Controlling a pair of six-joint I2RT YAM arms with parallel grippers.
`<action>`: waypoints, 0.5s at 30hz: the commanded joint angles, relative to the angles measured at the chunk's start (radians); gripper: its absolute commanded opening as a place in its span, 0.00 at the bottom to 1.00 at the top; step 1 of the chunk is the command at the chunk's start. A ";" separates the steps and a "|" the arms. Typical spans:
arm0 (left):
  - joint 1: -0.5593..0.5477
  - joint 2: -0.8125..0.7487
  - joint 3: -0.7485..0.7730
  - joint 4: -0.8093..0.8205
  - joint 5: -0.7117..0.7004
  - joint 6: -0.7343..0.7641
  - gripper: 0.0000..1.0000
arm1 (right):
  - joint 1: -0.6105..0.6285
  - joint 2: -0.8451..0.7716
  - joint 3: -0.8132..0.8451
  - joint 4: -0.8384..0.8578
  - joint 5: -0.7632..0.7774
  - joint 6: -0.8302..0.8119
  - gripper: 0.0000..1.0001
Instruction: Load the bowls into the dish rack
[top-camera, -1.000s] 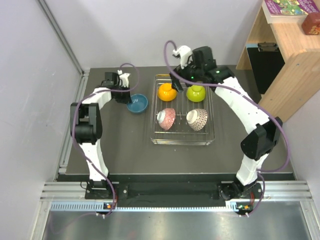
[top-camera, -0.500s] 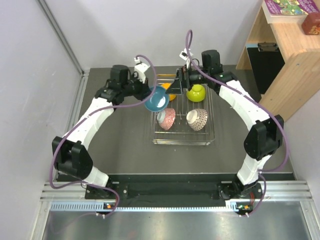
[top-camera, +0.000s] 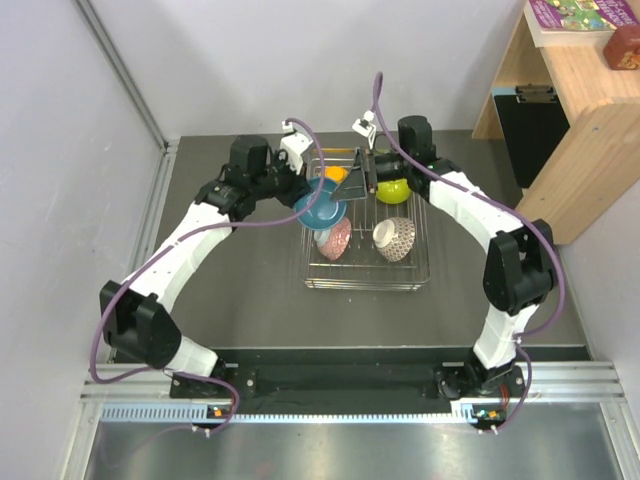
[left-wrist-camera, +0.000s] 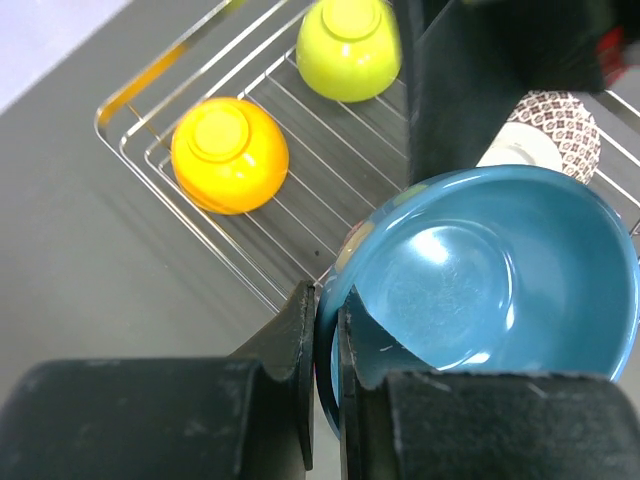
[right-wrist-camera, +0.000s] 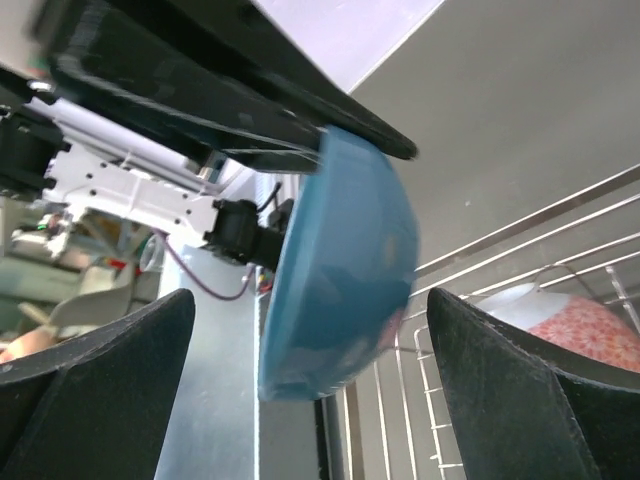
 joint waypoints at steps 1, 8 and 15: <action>-0.024 -0.084 -0.003 0.078 -0.033 0.024 0.00 | -0.008 0.031 -0.038 0.216 -0.112 0.144 0.95; -0.073 -0.106 -0.017 0.093 -0.081 0.053 0.00 | -0.006 0.053 -0.067 0.377 -0.162 0.254 0.88; -0.096 -0.099 -0.036 0.102 -0.108 0.070 0.00 | -0.003 0.054 -0.159 0.833 -0.240 0.638 0.63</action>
